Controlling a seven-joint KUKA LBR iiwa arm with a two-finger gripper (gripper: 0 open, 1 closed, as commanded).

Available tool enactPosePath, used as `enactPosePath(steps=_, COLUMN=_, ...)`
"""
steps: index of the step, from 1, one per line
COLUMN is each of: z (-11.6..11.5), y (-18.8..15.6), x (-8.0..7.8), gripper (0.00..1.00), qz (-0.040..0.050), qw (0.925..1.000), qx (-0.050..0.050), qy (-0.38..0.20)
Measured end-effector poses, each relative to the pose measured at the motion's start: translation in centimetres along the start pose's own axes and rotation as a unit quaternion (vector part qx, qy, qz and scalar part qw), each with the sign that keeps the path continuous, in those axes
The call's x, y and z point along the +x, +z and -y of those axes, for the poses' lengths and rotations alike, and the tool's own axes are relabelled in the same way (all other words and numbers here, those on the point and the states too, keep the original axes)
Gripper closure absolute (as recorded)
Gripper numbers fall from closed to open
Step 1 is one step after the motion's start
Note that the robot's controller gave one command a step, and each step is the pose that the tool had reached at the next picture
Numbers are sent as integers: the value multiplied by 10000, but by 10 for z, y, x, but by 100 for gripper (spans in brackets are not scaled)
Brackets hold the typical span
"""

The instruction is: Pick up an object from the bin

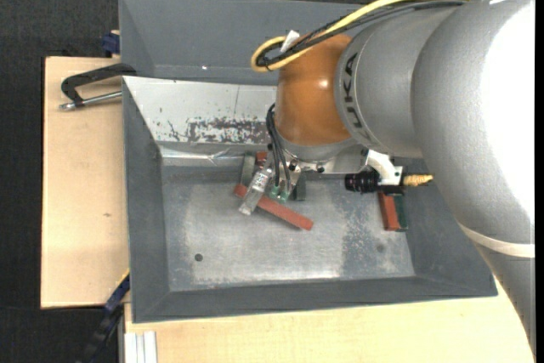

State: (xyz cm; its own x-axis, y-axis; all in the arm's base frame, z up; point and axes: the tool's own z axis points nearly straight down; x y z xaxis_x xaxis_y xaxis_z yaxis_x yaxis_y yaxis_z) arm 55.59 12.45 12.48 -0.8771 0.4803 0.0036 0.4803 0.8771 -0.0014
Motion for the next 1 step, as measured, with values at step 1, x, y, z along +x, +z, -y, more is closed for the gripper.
enactPosePath(steps=1, z=-19, y=-30, x=7, gripper=100, qz=60, qw=10000, qx=-43, qy=63)
